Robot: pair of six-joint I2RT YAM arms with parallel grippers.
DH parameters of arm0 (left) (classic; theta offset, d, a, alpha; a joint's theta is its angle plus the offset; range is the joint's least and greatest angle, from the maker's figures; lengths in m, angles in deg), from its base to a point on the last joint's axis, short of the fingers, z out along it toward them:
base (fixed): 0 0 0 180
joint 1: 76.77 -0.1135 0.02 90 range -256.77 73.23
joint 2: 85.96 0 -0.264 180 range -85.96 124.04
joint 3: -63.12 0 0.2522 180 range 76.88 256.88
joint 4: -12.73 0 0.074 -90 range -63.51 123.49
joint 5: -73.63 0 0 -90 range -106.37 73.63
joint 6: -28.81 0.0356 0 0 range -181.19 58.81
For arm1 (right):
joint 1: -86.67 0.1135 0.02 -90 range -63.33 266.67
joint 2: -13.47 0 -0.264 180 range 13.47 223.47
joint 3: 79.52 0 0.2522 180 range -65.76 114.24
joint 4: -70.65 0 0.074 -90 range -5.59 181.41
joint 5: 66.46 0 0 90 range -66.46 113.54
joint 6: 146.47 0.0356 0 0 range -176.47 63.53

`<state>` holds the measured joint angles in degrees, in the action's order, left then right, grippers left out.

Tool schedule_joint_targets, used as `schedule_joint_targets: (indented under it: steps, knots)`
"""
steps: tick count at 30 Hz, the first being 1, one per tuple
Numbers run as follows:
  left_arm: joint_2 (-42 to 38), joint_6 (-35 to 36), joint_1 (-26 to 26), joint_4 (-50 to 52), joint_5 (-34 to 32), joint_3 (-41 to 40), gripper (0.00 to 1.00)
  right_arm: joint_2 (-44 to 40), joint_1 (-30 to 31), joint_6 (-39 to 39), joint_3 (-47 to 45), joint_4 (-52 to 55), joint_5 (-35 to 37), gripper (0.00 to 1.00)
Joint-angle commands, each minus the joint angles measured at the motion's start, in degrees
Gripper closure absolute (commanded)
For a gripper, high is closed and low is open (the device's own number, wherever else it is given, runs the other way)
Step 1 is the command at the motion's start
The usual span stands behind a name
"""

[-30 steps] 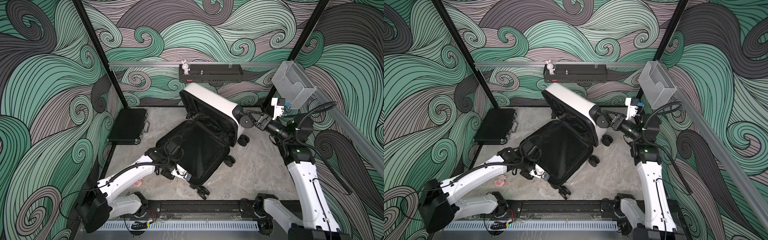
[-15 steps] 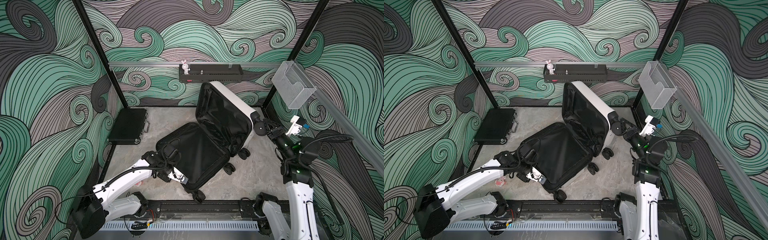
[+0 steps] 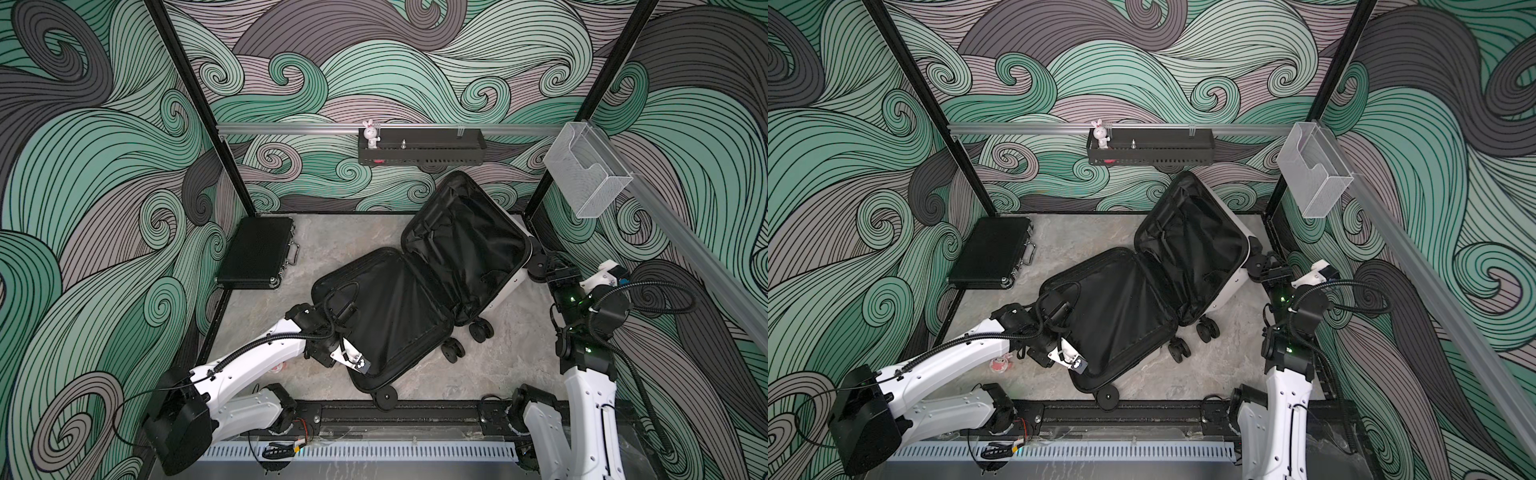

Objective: Open the suitcase zippers
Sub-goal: Open the suitcase at the center of the board.

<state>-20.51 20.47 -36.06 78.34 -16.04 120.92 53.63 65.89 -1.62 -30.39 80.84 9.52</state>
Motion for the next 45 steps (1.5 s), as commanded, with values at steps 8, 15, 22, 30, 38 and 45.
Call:
schedule_joint_targets:
  steps: [8, 15, 22, 30, 38, 45]
  knots:
    - [3.7, -11.9, -0.5, -8.4, -1.6, 4.8, 1.00, 15.2, 1.0, -2.5, -1.7, -2.3, 1.4, 1.00]
    - [5.4, -13.3, -0.5, -7.8, 0.4, 6.9, 1.00, 33.2, 1.6, -3.2, 3.3, -10.7, -1.9, 1.00]
    - [7.0, -16.5, -0.3, -8.9, 5.8, 8.9, 1.00, 46.3, 4.7, -3.9, 8.8, -13.9, -0.3, 0.89]
    - [7.9, -24.9, -0.1, -9.9, 8.9, 11.4, 0.72, 49.5, 5.5, -6.5, 11.5, -11.4, 1.2, 0.58]
    - [-1.5, -46.3, -2.0, -21.1, 1.3, 10.1, 0.01, 33.3, 5.7, -21.9, 9.9, 1.8, 1.4, 0.51]
    - [-4.7, -68.0, -14.5, -36.6, -10.2, 7.2, 0.01, 24.9, 7.2, -40.2, 4.1, 1.3, 3.1, 0.01]
